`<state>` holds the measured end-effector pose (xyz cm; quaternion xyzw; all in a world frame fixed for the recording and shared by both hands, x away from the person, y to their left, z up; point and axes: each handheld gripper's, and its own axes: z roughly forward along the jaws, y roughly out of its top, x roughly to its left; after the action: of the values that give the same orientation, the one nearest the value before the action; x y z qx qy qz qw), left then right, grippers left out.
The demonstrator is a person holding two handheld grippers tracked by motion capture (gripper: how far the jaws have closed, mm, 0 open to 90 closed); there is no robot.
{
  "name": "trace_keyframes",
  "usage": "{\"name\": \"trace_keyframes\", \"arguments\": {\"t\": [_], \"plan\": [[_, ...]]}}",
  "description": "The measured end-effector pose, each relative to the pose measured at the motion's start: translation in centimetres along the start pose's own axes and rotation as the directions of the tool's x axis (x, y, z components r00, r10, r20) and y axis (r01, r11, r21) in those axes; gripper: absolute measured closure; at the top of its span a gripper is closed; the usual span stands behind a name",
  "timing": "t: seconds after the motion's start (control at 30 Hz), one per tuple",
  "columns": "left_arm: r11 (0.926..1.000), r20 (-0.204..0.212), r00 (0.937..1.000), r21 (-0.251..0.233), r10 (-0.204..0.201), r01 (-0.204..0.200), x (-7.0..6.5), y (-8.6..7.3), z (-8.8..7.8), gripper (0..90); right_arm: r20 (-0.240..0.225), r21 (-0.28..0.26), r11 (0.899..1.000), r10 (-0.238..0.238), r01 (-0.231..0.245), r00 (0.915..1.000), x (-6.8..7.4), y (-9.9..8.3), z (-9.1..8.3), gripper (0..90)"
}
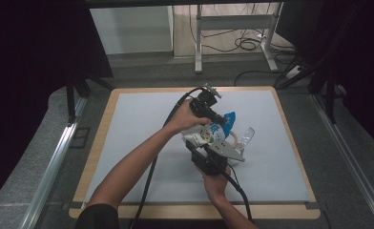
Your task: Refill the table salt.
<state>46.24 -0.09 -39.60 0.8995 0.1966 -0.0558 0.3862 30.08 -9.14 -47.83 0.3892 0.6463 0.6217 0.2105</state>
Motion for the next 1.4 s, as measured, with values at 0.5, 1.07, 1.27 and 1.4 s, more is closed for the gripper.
{"name": "trace_keyframes", "arguments": {"t": [0.5, 1.07, 1.27, 1.4], "plan": [[1.0, -0.001, 1.0, 0.006, 0.005, -0.005, -0.09, 0.26, 0.04, 90.0, 0.01, -0.015, 1.0, 0.007, -0.006, 0.9999, 0.1, 0.14, 0.03, 64.2], [1.0, 0.001, 1.0, 0.008, 0.005, -0.005, -0.18, 0.37, 0.19, 90.0, 0.016, -0.019, 1.0, 0.011, -0.011, 0.9998, 0.14, 0.22, 0.06, 64.4], [0.9999, 0.0, 1.0, 0.008, 0.007, -0.007, -0.17, 0.38, 0.21, 90.0, 0.017, -0.02, 1.0, 0.01, -0.01, 0.9998, 0.14, 0.23, 0.07, 64.4], [0.9999, -0.001, 1.0, 0.009, 0.006, -0.006, -0.17, 0.38, 0.18, 90.0, 0.017, -0.02, 1.0, 0.012, -0.012, 0.9998, 0.17, 0.23, 0.1, 64.4]]}}
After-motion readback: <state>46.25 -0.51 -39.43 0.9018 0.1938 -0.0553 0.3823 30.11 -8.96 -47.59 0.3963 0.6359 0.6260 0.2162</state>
